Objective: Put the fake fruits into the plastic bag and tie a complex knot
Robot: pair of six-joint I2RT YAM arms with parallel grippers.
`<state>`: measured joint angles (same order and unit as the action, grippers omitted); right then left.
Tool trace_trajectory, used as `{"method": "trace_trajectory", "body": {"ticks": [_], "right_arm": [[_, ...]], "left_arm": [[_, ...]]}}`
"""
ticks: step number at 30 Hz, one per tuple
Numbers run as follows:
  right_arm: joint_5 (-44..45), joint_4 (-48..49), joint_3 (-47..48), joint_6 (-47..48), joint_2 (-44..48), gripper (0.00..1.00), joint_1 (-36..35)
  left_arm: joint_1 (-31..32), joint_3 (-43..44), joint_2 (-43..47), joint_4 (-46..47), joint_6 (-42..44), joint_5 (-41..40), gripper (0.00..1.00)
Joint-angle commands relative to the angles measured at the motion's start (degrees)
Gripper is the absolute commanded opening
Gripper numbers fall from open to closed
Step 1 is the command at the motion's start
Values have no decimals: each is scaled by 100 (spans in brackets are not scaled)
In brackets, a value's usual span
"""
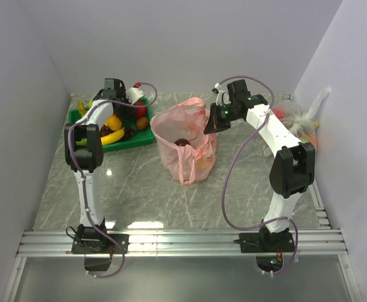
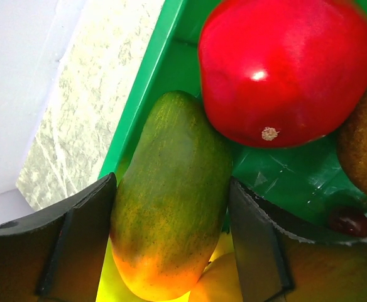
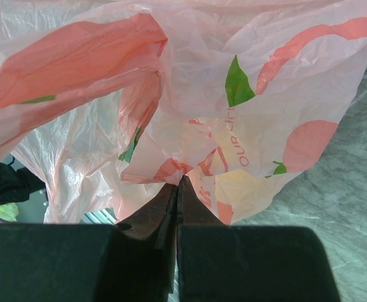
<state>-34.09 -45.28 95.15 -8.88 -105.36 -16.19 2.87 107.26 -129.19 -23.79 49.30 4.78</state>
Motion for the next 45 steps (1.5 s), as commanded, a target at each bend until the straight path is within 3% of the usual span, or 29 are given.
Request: {"method": "trace_trajectory", "body": {"ticks": [1,10,16,24,31,38,45], "right_arm": [[-116,98,-41,1,-2,0,36],[-133,160,-85,-34,-20,0,36],[-116,238,-85,-96,-37,0,54],[-230,344,-59,-245,-37,0,36],[-300,326,12,-342,-2,0,28],[-362,344,-93,-430,147,0,28],[-423,230,-129,-404,262,0,45]], "left_arm": [[11,58,508,129,-245,207,61],[11,-39,1272,296,-929,480,53],[11,77,1887,-274,-1430,1015,44],[90,-907,4119,-1242,-1792,3887,46],[1177,-1470,5052,-1340,-1984,4488,48],[1971,-1796,4614,-1014,-2117,4418,47],[2191,-1104,3498,-855,-1959,3830,54]]}}
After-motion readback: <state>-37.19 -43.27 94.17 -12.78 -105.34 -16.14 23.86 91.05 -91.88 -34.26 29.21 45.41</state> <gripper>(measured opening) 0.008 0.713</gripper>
